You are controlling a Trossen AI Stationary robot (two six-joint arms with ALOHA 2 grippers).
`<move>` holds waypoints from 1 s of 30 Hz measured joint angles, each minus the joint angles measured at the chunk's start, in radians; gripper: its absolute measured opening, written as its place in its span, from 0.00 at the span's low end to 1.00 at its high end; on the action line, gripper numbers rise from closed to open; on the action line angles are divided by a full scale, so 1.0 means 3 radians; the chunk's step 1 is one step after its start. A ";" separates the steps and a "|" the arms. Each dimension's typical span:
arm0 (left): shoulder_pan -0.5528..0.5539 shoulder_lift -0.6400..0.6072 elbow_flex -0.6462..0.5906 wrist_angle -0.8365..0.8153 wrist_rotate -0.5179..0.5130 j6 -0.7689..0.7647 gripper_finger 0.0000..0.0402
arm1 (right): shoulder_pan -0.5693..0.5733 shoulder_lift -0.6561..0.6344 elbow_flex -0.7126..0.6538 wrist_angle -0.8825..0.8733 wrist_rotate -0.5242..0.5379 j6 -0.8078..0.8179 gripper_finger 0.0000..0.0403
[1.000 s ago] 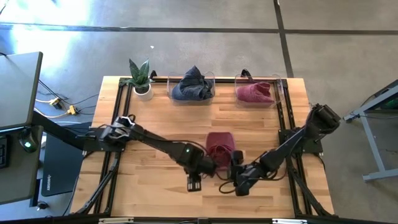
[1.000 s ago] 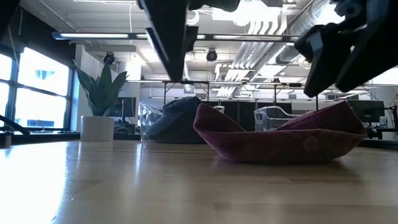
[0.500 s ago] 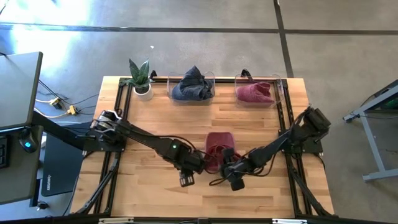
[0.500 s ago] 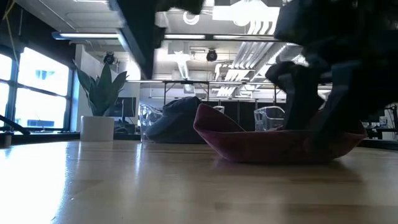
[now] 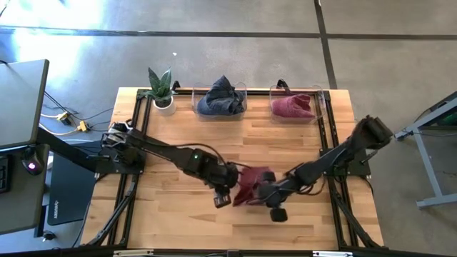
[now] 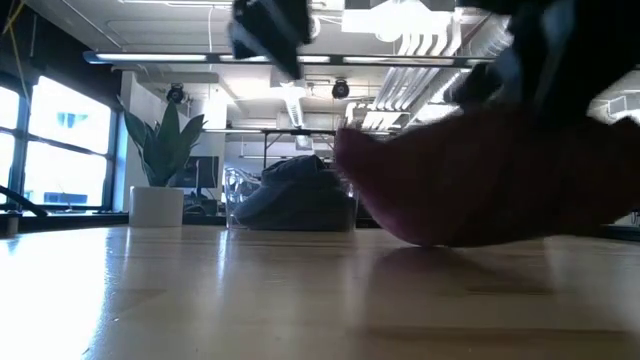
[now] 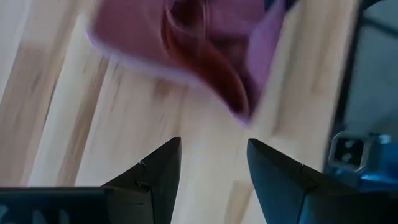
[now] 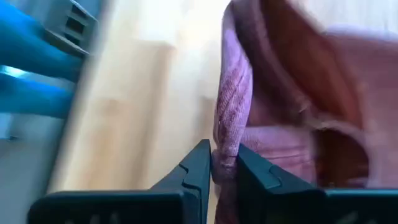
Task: Pick & Place hat
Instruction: Put the red cap into the right transparent bin
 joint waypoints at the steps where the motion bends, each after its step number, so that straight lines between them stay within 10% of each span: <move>1: 0.0025 -0.0011 0.0002 0.0093 0.0025 0.0067 0.44 | 0.0007 -0.0080 0.0001 0.0015 -0.0077 0.0024 0.13; 16: 0.0299 -0.0746 0.0019 0.0504 0.0185 0.0560 0.44 | -0.0359 -0.1367 0.0011 0.0495 -0.1043 0.1007 0.11; 30: 0.0060 -0.0878 0.0000 0.0199 0.0108 0.0363 0.44 | -0.0524 -0.0606 0.0006 0.2041 -0.1518 0.1325 0.11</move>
